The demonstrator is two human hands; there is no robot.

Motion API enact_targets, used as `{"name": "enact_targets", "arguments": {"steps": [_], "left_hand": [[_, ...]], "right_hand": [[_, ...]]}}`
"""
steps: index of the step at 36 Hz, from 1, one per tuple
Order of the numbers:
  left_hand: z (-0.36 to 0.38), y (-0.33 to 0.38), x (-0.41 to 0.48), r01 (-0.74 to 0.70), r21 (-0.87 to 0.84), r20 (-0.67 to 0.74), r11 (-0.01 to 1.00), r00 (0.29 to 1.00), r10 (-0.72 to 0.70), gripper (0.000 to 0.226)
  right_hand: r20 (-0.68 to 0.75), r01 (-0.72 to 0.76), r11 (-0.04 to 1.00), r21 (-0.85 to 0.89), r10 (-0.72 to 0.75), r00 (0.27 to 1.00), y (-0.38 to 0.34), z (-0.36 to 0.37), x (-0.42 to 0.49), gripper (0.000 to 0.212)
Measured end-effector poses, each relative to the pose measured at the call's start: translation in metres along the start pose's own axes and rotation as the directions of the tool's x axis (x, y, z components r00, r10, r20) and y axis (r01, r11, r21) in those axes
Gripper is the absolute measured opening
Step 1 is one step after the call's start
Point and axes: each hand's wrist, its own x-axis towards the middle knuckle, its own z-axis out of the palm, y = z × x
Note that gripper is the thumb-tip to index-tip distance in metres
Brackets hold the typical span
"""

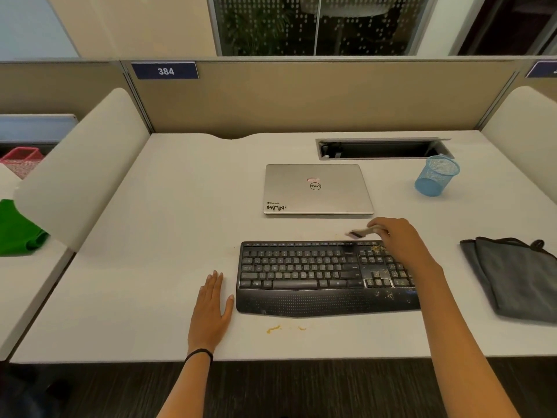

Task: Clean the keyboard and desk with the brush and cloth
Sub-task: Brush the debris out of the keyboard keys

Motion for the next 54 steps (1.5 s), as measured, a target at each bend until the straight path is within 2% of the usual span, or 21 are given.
{"name": "enact_targets", "arguments": {"steps": [2, 8, 14, 21, 28, 30, 37, 42, 50, 54], "left_hand": [[0.001, 0.0, 0.0, -0.004, 0.01, 0.002, 1.0, 1.0, 0.004, 0.077], [0.003, -0.004, 0.001, 0.0, 0.02, 0.0, 1.0, 1.0, 0.0, 0.077], [0.004, -0.004, 0.001, 0.001, 0.022, -0.008, 1.0, 1.0, 0.0, 0.078], [0.003, -0.003, 0.001, 0.003, 0.024, -0.002, 1.0, 1.0, -0.003, 0.078], [0.003, -0.003, 0.001, 0.006, 0.022, 0.003, 1.0, 1.0, -0.006, 0.078], [0.003, -0.003, 0.0, 0.003, 0.026, 0.004, 1.0, 1.0, -0.003, 0.079], [0.002, -0.003, 0.001, -0.001, 0.027, 0.008, 1.0, 1.0, 0.0, 0.078], [0.002, -0.003, 0.0, -0.002, 0.028, 0.013, 1.0, 1.0, 0.001, 0.078], [0.002, -0.003, 0.0, -0.001, 0.024, 0.012, 1.0, 1.0, 0.0, 0.078], [0.002, -0.002, 0.001, -0.003, 0.025, 0.011, 1.0, 1.0, 0.003, 0.078]], "right_hand": [[0.001, -0.007, 1.0, -0.019, 0.007, 1.0, 0.0, 0.002, -0.001, 0.021], [0.172, -0.025, 1.0, 0.005, 0.024, 0.985, 0.009, 0.002, -0.008, 0.018], [0.085, 0.003, 0.999, 0.034, -0.006, 0.996, 0.003, -0.007, -0.008, 0.02], [0.224, -0.052, 0.999, -0.013, 0.053, 0.973, 0.007, -0.007, -0.012, 0.018], [-0.005, -0.046, 0.999, 0.012, 0.046, 0.999, 0.004, -0.001, -0.019, 0.021], [0.004, -0.053, 0.999, 0.006, 0.053, 0.999, 0.003, 0.003, -0.021, 0.022], [0.182, -0.043, 0.998, -0.034, 0.049, 0.982, 0.001, -0.005, -0.025, 0.021], [0.058, -0.037, 0.998, -0.044, 0.04, 0.998, 0.001, -0.008, -0.022, 0.022], [0.179, -0.034, 0.996, -0.083, 0.048, 0.983, -0.005, -0.003, -0.026, 0.022], [0.126, -0.021, 0.998, -0.051, 0.027, 0.992, -0.005, -0.009, -0.028, 0.022]]}}
